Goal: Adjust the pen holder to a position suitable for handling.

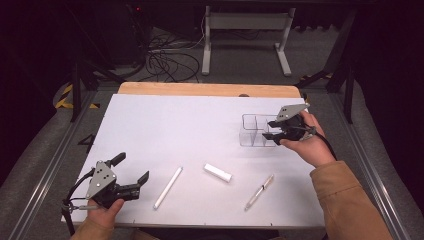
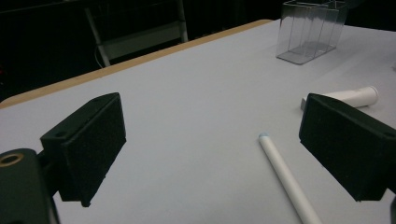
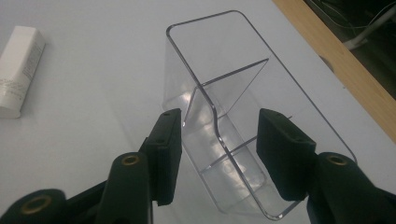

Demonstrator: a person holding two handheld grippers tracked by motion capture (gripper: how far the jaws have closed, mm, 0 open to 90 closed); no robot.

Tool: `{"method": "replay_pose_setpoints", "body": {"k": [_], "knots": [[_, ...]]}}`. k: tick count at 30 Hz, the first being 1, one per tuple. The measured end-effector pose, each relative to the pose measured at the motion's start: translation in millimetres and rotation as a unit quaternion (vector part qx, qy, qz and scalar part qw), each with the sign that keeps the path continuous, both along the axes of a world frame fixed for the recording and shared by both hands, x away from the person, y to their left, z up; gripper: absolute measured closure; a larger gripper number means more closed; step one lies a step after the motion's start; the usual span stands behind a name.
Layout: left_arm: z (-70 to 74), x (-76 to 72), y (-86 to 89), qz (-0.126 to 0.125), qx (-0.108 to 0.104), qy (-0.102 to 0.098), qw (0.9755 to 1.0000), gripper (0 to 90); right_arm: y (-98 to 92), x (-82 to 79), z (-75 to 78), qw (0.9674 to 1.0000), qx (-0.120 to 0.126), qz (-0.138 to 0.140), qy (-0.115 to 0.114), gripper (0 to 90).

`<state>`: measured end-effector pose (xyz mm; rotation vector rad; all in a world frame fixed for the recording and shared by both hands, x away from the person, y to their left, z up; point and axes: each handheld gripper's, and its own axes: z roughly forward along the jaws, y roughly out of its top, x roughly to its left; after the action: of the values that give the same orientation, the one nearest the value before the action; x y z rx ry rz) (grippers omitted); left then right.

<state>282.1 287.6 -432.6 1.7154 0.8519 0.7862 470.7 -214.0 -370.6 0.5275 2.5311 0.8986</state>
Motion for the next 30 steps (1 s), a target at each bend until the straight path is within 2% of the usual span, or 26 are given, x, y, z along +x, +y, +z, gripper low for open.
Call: {"method": "replay_pose_setpoints", "body": {"k": [14,30], "knots": [[-0.2,0.4,-0.2,-0.001,-0.001,0.001,1.0,8.2,12.0,12.4,-9.5,0.9995,-0.014,0.019,0.019,55.4],[-0.1,0.4,0.0,-0.001,0.0,0.001,1.0,8.2,26.1,22.4,-21.7,0.9979,-0.047,0.029,0.033,56.8]]}}
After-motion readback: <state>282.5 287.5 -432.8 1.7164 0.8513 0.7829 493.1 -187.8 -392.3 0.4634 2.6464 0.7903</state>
